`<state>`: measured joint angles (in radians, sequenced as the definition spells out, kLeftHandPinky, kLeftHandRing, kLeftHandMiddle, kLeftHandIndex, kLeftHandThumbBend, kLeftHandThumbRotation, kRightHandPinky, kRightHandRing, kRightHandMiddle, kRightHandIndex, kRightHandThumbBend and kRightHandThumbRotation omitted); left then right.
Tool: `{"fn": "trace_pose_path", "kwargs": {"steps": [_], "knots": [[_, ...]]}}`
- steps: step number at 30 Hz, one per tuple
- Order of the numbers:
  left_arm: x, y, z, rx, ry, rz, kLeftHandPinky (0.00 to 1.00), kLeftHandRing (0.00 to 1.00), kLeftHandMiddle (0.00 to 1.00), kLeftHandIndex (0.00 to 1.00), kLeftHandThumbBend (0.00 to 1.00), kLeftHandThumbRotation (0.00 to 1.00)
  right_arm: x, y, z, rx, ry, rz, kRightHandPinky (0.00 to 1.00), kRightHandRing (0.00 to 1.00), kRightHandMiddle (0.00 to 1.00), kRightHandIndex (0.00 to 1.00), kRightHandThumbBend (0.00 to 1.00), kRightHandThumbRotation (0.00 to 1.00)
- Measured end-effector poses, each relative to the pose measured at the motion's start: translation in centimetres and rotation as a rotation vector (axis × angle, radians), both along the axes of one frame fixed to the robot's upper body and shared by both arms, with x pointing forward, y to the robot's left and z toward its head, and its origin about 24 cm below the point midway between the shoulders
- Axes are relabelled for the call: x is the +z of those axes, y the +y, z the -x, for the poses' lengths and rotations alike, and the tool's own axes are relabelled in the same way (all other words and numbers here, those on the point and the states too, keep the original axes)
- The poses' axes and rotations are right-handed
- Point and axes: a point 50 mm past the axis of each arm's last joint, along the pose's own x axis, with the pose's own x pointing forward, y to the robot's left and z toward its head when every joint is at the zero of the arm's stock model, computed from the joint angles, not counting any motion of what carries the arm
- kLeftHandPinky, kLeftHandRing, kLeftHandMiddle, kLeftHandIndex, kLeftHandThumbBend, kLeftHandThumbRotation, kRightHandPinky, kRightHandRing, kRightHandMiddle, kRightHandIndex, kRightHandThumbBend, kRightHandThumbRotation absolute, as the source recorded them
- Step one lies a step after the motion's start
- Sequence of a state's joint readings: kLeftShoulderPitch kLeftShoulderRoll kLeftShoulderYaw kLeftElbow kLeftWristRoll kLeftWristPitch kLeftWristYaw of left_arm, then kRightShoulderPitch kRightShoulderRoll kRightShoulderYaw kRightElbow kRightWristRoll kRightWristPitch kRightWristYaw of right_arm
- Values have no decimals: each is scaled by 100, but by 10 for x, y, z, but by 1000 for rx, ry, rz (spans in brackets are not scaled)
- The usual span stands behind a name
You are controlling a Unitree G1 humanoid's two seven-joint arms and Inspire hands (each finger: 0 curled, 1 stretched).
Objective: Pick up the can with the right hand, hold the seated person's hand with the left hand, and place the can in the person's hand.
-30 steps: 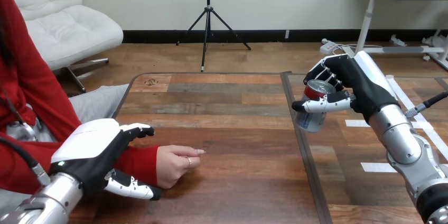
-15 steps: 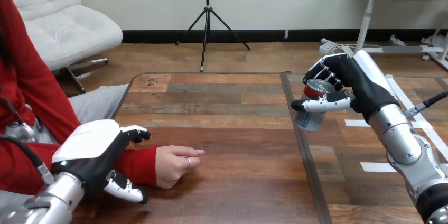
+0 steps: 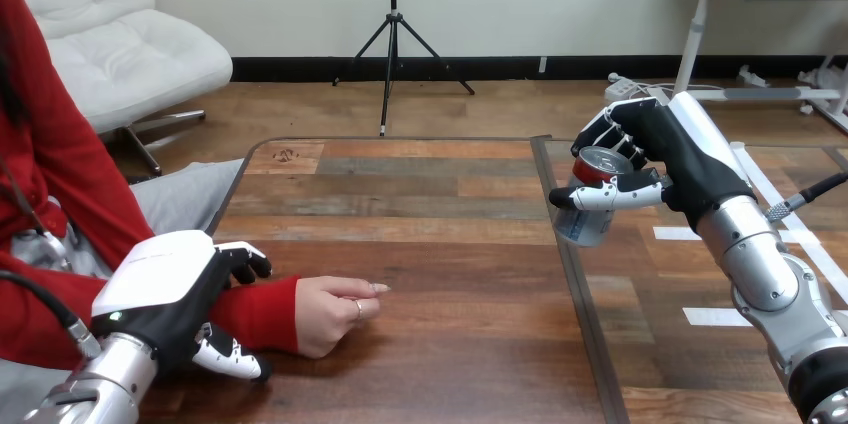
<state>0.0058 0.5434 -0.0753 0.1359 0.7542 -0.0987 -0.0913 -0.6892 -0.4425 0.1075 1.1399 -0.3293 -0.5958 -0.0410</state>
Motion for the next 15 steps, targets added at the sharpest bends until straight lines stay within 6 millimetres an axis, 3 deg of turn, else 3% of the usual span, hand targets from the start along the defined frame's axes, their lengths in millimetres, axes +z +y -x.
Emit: {"fn": "trace_pose_path", "kwargs": {"steps": [15], "knots": [[-8,-5,-9,-9,14,-2,48,54,57,60,87,0,0,0,0,-1,-1,-3,32,35,42,45,80,0]]}}
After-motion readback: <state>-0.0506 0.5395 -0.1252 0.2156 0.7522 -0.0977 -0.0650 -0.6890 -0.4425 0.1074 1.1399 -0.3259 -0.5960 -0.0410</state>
